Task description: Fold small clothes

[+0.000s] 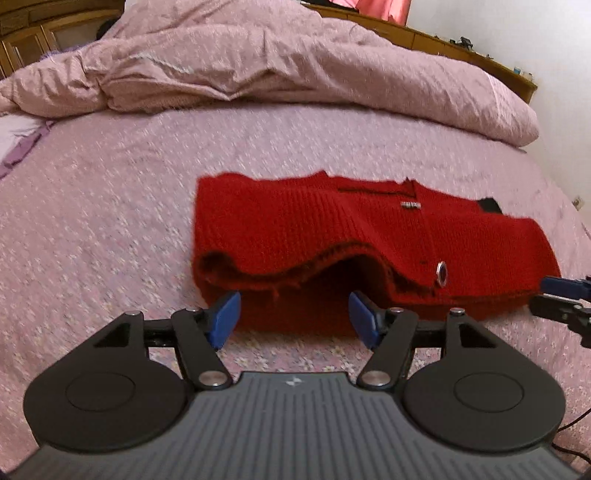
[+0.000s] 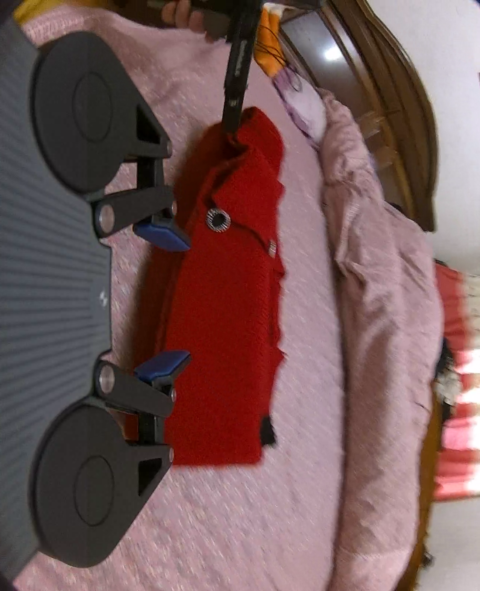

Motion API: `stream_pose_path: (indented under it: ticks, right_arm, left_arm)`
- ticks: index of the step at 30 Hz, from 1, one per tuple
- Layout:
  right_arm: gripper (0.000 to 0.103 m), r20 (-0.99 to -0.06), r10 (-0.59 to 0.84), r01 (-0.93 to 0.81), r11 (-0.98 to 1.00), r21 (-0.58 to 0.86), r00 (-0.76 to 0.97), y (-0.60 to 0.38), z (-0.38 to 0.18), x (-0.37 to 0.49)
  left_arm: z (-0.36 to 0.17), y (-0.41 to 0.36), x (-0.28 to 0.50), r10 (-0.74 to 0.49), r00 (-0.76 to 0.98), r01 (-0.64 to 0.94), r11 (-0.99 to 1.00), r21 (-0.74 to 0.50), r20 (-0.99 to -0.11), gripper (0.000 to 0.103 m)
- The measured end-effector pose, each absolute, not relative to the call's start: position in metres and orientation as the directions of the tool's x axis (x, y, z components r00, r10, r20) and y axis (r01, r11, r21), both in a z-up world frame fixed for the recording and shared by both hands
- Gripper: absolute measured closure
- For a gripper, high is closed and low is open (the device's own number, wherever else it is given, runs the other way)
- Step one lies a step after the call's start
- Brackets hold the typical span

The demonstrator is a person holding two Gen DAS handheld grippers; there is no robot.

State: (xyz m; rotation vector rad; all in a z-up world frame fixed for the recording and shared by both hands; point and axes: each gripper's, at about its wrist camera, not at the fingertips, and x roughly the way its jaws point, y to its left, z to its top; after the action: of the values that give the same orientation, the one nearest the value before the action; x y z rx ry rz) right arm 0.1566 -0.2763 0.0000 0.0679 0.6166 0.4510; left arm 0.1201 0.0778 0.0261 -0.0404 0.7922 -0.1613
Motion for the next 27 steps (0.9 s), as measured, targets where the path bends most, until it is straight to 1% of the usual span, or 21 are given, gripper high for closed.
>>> stream_pose_path:
  ticks: [3, 6, 11, 14, 21, 25, 27]
  right_arm:
    - [0.040, -0.598, 0.443, -0.407, 0.890, 0.204, 0.668, -0.266, -0.007, 0.167]
    - [0.040, -0.634, 0.457, -0.420, 0.880, 0.221, 0.624, -0.255, -0.015, 0.174]
    - [0.040, -0.651, 0.459, -0.450, 0.871, 0.196, 0.605, -0.233, -0.029, 0.174]
    - [0.042, -0.637, 0.433, -0.442, 0.883, 0.159, 0.637, -0.224, -0.034, 0.174]
    - [0.042, -0.553, 0.347, -0.383, 0.922, 0.054, 0.758, -0.230, -0.021, 0.179]
    - [0.042, -0.547, 0.304, -0.361, 0.932, 0.003, 0.780, -0.233, -0.018, 0.196]
    - [0.042, -0.541, 0.255, -0.326, 0.945, -0.038, 0.801, -0.235, -0.018, 0.206]
  left_arm:
    - [0.015, 0.070, 0.123, -0.154, 0.691, 0.136, 0.987, -0.082, -0.706, 0.033]
    - [0.005, 0.060, 0.128, -0.124, 0.694, 0.146, 0.989, -0.031, -0.709, 0.033]
    - [-0.004, 0.048, 0.133, -0.056, 0.735, 0.142, 0.987, 0.073, -0.676, 0.034]
    - [-0.004, 0.043, 0.136, -0.050, 0.760, 0.144, 0.985, 0.093, -0.649, 0.034]
    - [0.002, 0.040, 0.151, -0.029, 0.801, 0.139, 0.980, 0.139, -0.598, 0.034]
    - [0.005, 0.042, 0.173, -0.016, 0.807, 0.118, 0.984, 0.134, -0.591, 0.034]
    - [0.006, 0.043, 0.184, -0.006, 0.814, 0.105, 0.985, 0.137, -0.581, 0.034]
